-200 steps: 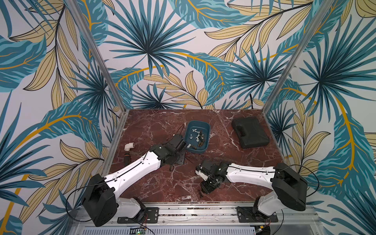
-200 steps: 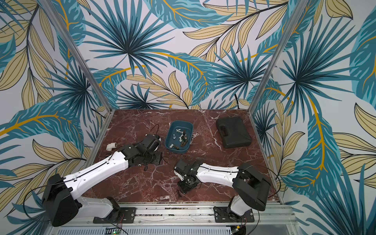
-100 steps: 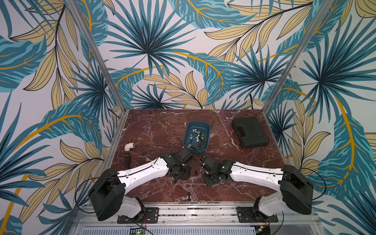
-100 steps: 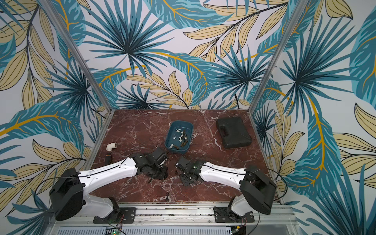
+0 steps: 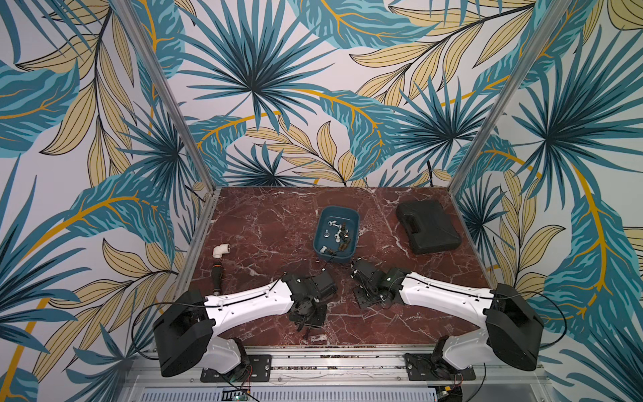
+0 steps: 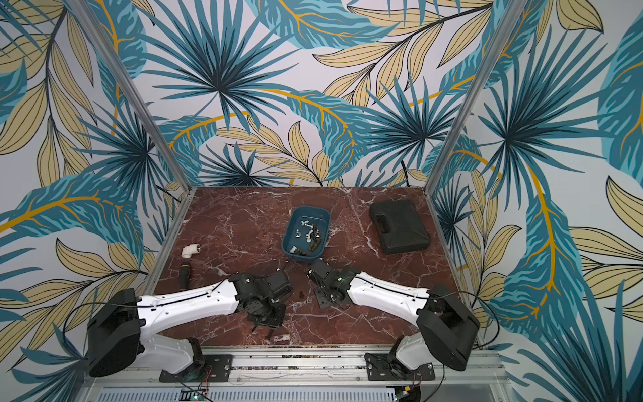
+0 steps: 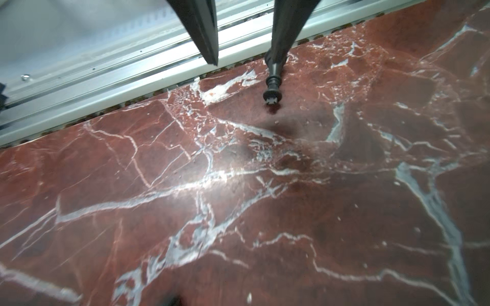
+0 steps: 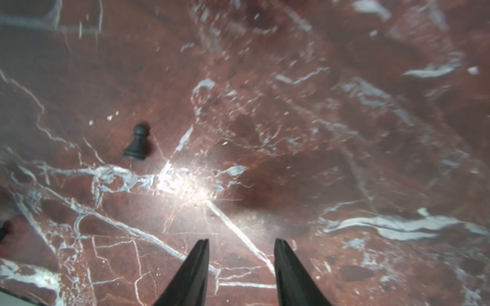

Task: Put the chess pieces into the storage box
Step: Pick up the chess piece at the center of the board.

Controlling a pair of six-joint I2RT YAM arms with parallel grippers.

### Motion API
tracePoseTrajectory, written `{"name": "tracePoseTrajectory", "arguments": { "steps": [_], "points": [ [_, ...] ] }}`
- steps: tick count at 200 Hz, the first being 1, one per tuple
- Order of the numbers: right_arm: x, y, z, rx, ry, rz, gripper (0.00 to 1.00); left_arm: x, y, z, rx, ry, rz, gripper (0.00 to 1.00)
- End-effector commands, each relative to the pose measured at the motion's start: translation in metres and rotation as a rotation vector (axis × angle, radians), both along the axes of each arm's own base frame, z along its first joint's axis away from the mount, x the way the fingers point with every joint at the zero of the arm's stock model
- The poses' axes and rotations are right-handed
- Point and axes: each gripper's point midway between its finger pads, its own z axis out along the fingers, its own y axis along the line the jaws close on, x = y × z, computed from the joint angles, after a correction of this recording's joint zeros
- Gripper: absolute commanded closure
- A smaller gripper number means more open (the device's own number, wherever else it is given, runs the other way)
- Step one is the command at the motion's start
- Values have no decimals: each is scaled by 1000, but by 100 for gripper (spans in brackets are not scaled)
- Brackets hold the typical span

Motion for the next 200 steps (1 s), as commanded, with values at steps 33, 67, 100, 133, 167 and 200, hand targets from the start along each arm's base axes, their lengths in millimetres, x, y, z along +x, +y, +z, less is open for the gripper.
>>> {"name": "tracePoseTrajectory", "arguments": {
  "steps": [33, 67, 100, 133, 167, 200],
  "points": [
    [-1, -18, 5, -32, -13, -15, 55, 6, 28, -8, 144, -64, -21, 63],
    [-1, -18, 6, -26, -14, -26, 55, 13, 37, -17, 175, -74, -39, 62],
    [0, -17, 12, -13, -28, -33, 55, 19, 50, -25, 188, -48, -20, 62],
    [2, -18, 15, -17, -32, -38, 55, 21, 57, -36, 203, -35, -24, 61],
    [2, -18, 13, -30, -28, -34, 55, 9, 60, -50, 196, 18, -6, 62],
    [4, -17, 12, -41, -24, -26, 55, 2, 70, -54, 213, 25, 22, 75]
  ]
}}
